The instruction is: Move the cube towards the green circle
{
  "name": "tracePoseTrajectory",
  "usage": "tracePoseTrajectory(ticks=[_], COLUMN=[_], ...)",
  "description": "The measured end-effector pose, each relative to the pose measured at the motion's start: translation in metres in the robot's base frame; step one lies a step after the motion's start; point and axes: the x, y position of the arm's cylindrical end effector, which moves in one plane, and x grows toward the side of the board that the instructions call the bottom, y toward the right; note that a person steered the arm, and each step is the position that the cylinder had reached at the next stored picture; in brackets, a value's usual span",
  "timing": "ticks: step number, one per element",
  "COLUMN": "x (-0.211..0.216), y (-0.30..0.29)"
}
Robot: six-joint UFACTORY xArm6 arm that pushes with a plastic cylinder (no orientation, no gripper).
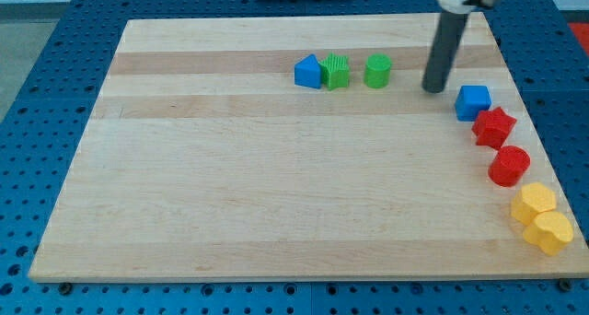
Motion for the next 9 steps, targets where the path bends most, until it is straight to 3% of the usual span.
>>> tracePoseTrajectory(ticks=[2,4,6,9], x=[0.0,0.015,0.048,0.048], y=[0.078,0.111,0.113,0.069])
